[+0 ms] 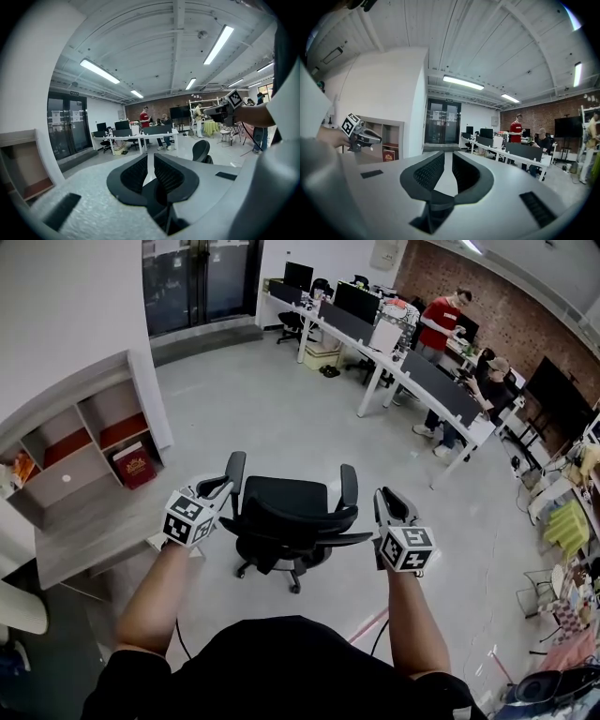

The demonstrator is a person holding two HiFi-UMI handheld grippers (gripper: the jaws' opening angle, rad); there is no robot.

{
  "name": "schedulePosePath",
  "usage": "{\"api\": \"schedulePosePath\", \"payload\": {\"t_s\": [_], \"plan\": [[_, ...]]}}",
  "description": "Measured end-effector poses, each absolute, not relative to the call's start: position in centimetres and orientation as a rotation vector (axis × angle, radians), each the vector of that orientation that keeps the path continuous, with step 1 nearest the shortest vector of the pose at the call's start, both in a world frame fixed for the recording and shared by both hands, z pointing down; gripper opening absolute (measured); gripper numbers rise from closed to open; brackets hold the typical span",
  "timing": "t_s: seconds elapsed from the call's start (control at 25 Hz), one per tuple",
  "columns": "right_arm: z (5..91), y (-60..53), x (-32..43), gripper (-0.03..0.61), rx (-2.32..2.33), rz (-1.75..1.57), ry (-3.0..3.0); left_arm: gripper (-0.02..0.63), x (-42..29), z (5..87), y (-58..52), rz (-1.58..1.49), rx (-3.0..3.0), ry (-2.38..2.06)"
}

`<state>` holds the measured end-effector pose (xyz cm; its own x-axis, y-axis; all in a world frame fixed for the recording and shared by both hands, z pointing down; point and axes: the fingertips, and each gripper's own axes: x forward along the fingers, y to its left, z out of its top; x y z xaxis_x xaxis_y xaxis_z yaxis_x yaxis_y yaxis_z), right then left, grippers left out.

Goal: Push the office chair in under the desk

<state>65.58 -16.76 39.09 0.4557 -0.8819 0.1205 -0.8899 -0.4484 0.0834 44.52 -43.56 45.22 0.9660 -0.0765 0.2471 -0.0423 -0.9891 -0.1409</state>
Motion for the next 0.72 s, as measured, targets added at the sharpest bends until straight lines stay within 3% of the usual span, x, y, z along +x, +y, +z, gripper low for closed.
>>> {"api": "schedulePosePath", "payload": {"t_s": [0.56,0.72], "plan": [[47.3,-14.2,69.9,0.080,2.437,0.346,-1.553,0.057,44.5,57.6,-39.2,-0.927,-2.608,-0.170],[50.3,-14.4,69.8,0.152,2.351,0.445,-1.628,0.057,44.3,61.3,-38.8,-1.041,-2.454,-0.226]]}}
